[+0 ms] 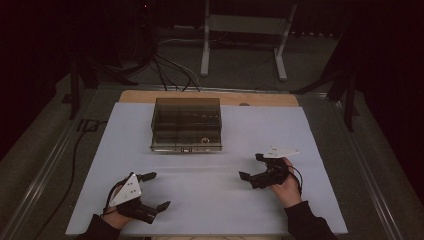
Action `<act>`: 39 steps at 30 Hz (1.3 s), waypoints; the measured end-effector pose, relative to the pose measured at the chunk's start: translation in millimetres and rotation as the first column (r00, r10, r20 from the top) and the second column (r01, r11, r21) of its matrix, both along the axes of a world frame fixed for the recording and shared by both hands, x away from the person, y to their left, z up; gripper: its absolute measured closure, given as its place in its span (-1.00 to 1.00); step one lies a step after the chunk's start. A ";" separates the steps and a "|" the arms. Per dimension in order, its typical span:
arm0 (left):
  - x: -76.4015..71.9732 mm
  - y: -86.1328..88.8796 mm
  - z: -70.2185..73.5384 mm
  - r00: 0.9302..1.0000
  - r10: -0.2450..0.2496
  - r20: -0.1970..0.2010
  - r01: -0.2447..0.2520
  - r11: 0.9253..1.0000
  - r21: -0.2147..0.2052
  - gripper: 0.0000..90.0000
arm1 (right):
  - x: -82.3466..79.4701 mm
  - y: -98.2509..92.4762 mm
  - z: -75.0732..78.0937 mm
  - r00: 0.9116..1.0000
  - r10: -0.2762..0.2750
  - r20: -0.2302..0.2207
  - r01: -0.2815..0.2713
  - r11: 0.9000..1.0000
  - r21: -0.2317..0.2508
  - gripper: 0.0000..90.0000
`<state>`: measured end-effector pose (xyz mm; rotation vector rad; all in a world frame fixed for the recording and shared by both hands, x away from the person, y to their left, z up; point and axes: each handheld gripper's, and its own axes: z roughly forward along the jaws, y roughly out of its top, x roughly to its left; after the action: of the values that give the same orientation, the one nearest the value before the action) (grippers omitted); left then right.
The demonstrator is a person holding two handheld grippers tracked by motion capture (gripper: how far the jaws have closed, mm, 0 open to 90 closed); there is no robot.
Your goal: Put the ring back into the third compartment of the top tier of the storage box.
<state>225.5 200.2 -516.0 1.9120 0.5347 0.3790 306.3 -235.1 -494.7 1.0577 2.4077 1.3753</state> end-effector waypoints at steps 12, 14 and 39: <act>0.1 0.0 0.1 1.000 -0.002 0.001 0.002 1.000 0.001 -0.99 | -21.1 -22.5 -7.9 0.999 -0.035 -0.003 0.035 0.999 -0.012 -1.00; -0.1 -0.2 -0.3 1.000 -0.002 0.000 0.002 1.000 0.008 -0.99 | -24.9 -27.0 -9.3 0.999 -0.041 -0.005 0.041 0.999 -0.013 -1.00; 0.0 -0.8 0.1 1.000 -0.003 0.001 0.003 1.000 0.006 -0.99 | -66.3 -86.0 -20.6 0.985 -0.169 -0.025 0.169 0.986 -0.014 -1.00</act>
<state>225.5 199.5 -515.9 1.9177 0.5302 0.3797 240.0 -321.1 -515.3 1.2522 2.2806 1.2965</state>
